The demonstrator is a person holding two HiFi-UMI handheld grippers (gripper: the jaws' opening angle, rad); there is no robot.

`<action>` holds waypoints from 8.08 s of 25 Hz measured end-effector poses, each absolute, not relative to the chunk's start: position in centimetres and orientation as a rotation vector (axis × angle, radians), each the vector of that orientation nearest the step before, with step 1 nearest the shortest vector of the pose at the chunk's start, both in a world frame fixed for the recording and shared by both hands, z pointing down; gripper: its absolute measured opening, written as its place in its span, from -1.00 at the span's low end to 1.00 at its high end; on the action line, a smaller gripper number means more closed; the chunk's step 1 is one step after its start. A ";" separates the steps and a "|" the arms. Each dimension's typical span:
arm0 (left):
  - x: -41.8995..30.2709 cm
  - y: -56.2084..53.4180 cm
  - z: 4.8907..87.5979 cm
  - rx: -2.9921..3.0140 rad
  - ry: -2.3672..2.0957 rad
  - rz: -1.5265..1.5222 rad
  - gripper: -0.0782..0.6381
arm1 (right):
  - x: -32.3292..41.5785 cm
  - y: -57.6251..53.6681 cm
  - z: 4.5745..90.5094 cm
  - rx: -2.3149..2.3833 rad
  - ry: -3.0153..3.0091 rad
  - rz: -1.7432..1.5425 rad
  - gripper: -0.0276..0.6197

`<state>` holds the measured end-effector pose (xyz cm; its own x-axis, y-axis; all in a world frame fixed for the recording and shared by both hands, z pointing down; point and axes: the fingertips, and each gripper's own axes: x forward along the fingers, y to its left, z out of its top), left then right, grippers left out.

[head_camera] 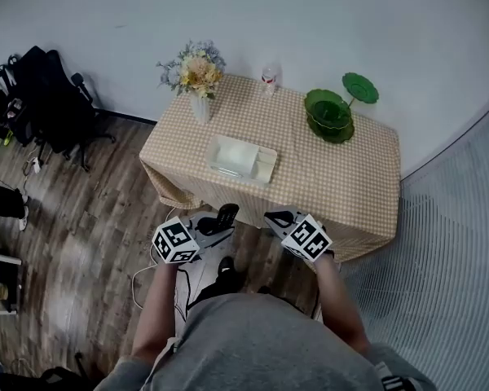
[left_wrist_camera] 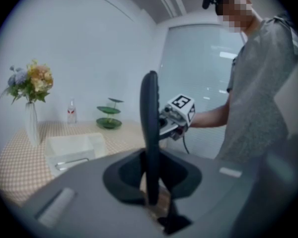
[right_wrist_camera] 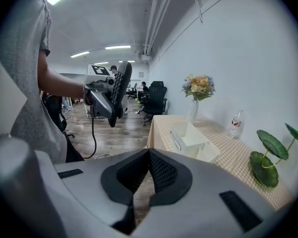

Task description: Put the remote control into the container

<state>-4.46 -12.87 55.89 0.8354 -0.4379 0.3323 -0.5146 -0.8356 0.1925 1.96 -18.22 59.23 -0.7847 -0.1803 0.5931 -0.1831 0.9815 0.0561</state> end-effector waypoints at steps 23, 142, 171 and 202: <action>-10.4 -24.3 56.7 2.859 -0.452 0.441 -0.63 | -3.0 -28.7 59.4 0.535 -2.445 0.052 -0.86; -12.9 -33.6 59.7 2.876 -0.566 1.020 -0.25 | -2.4 -33.4 55.4 0.276 -2.464 -0.080 -0.61; -12.8 -36.0 56.0 2.800 -0.774 0.492 -0.78 | 0.0 -40.0 56.8 0.245 -2.196 -0.132 -0.61; -12.1 -34.5 59.1 2.746 -0.754 0.626 -0.78 | -0.8 -39.9 63.4 -0.025 -1.821 -0.159 -0.61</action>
<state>-12.13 -34.54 59.12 0.7770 -0.4329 0.4571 -0.5292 -0.8424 0.1018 -0.81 -39.90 63.37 -0.2543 -0.0670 0.9648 0.1011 0.9903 0.0954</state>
